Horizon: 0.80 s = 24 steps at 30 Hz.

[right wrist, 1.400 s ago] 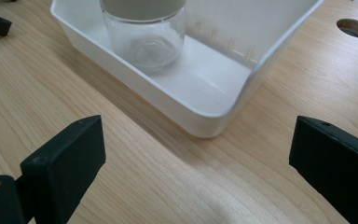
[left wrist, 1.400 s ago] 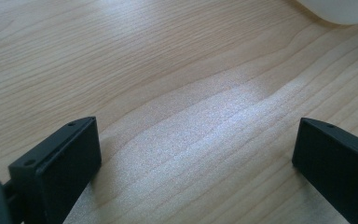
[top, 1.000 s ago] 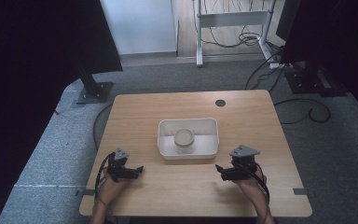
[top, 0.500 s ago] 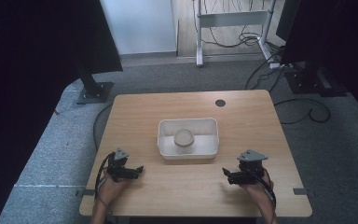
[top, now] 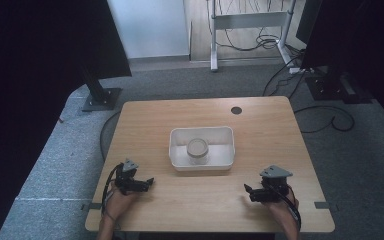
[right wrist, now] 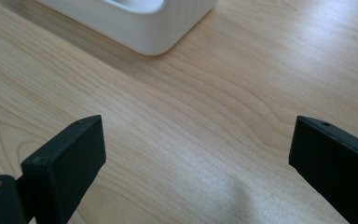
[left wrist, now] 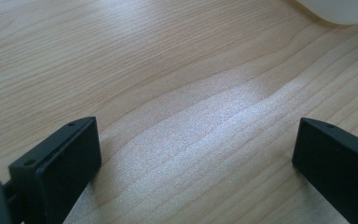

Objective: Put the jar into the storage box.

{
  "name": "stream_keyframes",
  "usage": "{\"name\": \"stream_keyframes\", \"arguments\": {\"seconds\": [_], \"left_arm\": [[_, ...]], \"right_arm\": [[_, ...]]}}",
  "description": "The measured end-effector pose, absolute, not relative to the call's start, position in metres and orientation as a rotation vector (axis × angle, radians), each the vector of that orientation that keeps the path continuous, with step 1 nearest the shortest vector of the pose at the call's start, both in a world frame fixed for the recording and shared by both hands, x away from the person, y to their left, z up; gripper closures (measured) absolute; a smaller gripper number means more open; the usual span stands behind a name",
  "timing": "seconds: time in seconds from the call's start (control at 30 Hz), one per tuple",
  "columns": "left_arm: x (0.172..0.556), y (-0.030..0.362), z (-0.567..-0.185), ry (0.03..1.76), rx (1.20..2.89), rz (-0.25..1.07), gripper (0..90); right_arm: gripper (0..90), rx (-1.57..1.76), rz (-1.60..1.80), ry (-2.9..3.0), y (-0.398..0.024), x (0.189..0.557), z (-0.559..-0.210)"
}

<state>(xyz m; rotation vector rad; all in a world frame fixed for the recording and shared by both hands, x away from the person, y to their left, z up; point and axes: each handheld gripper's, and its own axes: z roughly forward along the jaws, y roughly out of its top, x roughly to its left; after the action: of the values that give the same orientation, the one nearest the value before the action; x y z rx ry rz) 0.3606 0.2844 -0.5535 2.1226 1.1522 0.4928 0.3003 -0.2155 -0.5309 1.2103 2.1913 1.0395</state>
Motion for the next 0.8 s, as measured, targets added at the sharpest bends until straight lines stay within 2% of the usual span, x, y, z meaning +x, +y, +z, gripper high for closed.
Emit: {"name": "stream_keyframes", "arguments": {"seconds": [0.8], "left_arm": [[0.361, 0.284, -0.554, 1.154, 2.122, 0.495, 0.8]], "right_arm": [[3.3, 1.290, 0.963, 2.214, -0.228, 0.290, -0.551]]}}
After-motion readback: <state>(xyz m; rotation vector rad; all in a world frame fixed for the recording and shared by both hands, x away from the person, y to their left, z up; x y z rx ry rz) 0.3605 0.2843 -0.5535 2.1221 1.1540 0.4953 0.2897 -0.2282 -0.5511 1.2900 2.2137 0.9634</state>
